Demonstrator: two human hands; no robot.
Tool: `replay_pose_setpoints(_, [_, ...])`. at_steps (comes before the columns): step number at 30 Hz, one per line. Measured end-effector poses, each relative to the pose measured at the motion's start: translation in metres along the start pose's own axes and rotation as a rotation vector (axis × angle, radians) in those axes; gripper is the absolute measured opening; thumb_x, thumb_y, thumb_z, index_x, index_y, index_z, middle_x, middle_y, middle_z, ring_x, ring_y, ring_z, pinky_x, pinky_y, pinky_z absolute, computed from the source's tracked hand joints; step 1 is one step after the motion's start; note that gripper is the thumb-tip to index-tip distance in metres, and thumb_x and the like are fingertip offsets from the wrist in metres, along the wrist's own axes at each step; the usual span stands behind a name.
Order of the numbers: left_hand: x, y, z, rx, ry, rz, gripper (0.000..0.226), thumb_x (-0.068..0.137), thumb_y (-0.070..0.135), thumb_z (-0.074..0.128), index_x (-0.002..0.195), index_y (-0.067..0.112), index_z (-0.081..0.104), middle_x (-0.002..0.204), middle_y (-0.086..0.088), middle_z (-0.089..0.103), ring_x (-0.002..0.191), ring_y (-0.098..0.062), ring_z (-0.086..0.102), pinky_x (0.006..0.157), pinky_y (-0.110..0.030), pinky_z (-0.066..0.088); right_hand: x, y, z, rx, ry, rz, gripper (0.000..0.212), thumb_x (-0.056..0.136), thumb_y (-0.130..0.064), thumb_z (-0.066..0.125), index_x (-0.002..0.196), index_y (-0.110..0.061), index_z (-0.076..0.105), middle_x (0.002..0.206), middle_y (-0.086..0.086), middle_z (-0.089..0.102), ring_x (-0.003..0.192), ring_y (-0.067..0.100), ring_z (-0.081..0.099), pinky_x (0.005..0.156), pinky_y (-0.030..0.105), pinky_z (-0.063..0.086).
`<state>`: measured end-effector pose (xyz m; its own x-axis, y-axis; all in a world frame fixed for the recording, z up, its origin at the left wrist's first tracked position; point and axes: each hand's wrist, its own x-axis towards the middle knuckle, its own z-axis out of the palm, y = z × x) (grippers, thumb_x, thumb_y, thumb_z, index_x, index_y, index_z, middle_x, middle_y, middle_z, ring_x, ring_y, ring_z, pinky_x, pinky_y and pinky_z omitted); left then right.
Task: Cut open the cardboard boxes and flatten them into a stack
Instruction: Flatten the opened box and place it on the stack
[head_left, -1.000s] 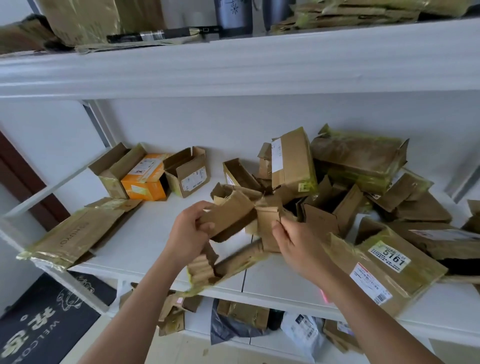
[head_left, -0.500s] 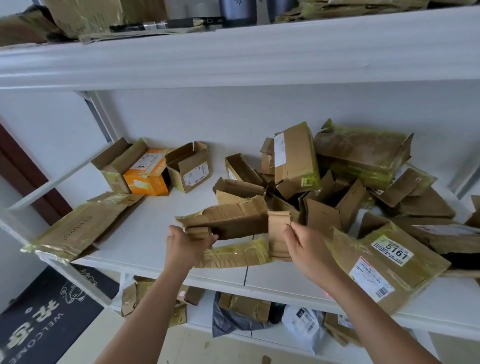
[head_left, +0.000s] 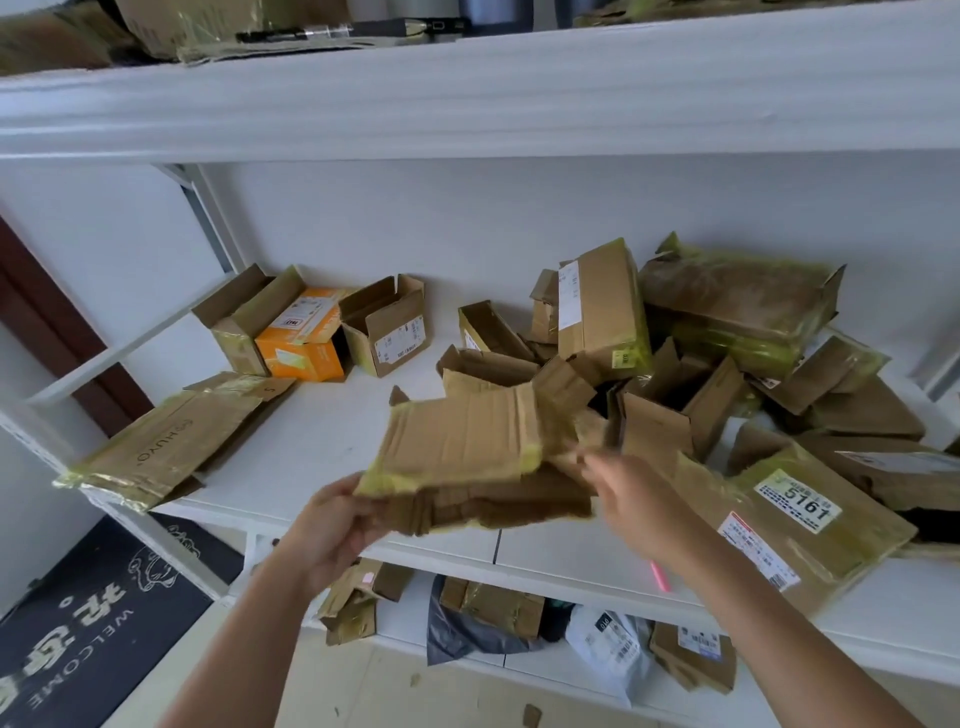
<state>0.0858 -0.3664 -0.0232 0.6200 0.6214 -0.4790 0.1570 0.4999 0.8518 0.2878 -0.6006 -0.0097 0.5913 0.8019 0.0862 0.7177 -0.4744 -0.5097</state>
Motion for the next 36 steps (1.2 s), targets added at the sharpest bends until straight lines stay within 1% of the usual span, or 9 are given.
replay_pose_setpoints(4, [0.007,-0.049,-0.032,-0.106,-0.012,-0.251,0.060,0.074,-0.030,0.025,0.121,-0.009,0.054,0.114,-0.033,0.064,0.097,-0.046,0.067,0.068,-0.042,0.062,-0.009,0.014,0.039,-0.148,-0.436,0.081,0.042,0.094,-0.001,0.055,0.120,-0.033,0.060,0.093,-0.009,0.067,0.078,0.002,0.064,0.079,0.024,0.054])
replay_pose_setpoints(7, [0.010,-0.074,-0.051,-0.009,-0.004,-0.343,0.058,0.073,-0.021,0.023,0.120,-0.015,0.058,0.099,-0.025,0.069,0.091,-0.041,0.062,0.077,-0.045,0.060,-0.013,0.026,0.069,-0.187,-0.580,0.141,0.036,0.088,0.004,0.051,0.111,-0.021,0.065,0.102,0.005,0.068,0.086,0.019,0.066,0.066,0.025,0.050])
replay_pose_setpoints(11, [0.030,-0.088,-0.045,0.295,0.269,-0.243,0.025,0.085,0.008,0.042,0.096,0.003,0.064,0.091,-0.015,0.061,0.077,-0.030,0.057,0.071,-0.037,0.047,-0.001,0.012,0.078,-0.181,-0.729,0.185,0.030,0.092,-0.031,0.051,0.120,-0.032,0.064,0.116,-0.005,0.067,0.099,0.021,0.064,0.077,0.030,0.049])
replay_pose_setpoints(14, [0.055,-0.101,-0.024,1.052,0.341,-0.001,0.051,0.098,0.033,0.044,0.147,0.021,0.036,0.143,-0.014,0.039,0.127,-0.036,0.043,0.103,-0.046,0.037,0.020,0.010,0.095,-0.137,-0.577,0.247,0.047,0.095,-0.059,0.042,0.120,-0.024,0.062,0.115,-0.005,0.065,0.108,0.023,0.062,0.087,0.034,0.048])
replay_pose_setpoints(17, [0.071,-0.121,0.003,1.450,0.186,0.194,0.057,0.104,0.046,0.027,0.157,0.032,0.010,0.164,0.003,0.004,0.151,-0.031,0.001,0.121,-0.050,0.008,0.033,0.014,0.135,-0.266,-0.298,0.137,0.038,0.101,-0.046,0.044,0.112,-0.014,0.060,0.117,0.004,0.057,0.114,0.026,0.055,0.089,0.037,0.046])
replay_pose_setpoints(23, [0.092,-0.139,0.008,1.638,0.194,0.308,0.082,0.089,0.063,-0.003,0.153,0.018,0.023,0.163,-0.004,0.013,0.152,-0.033,-0.002,0.122,-0.050,-0.005,0.029,0.040,0.197,-0.198,-0.024,0.094,0.051,0.092,-0.048,0.023,0.117,-0.012,0.049,0.151,0.010,0.033,0.137,0.029,0.039,0.115,0.034,0.023])
replay_pose_setpoints(28, [0.096,-0.148,0.006,1.634,0.230,0.344,0.097,0.075,0.062,-0.018,0.158,0.020,0.008,0.166,-0.007,-0.010,0.151,-0.031,-0.013,0.122,-0.045,-0.012,0.030,0.047,0.203,-0.260,-0.048,0.080,0.074,0.093,-0.064,0.013,0.158,-0.029,0.010,0.164,0.004,-0.006,0.152,0.023,-0.005,0.122,0.040,0.003])
replay_pose_setpoints(31, [0.098,-0.154,0.006,1.603,0.264,0.343,0.089,0.082,0.064,-0.008,0.157,0.017,-0.003,0.164,-0.010,-0.013,0.151,-0.030,-0.012,0.121,-0.043,-0.009,0.029,0.046,0.205,-0.312,-0.036,0.090,0.073,0.094,-0.063,0.019,0.157,-0.026,0.022,0.164,0.009,0.010,0.152,0.030,0.006,0.121,0.045,0.013])
replay_pose_setpoints(36, [0.103,-0.165,0.002,1.527,0.321,0.486,0.074,0.093,0.055,0.031,0.149,0.007,0.041,0.155,-0.020,0.034,0.145,-0.039,0.029,0.117,-0.047,0.017,0.029,0.045,0.206,-0.349,-0.021,0.098,0.068,0.093,-0.057,0.031,0.150,-0.021,0.040,0.159,0.013,0.029,0.148,0.035,0.024,0.118,0.050,0.027])
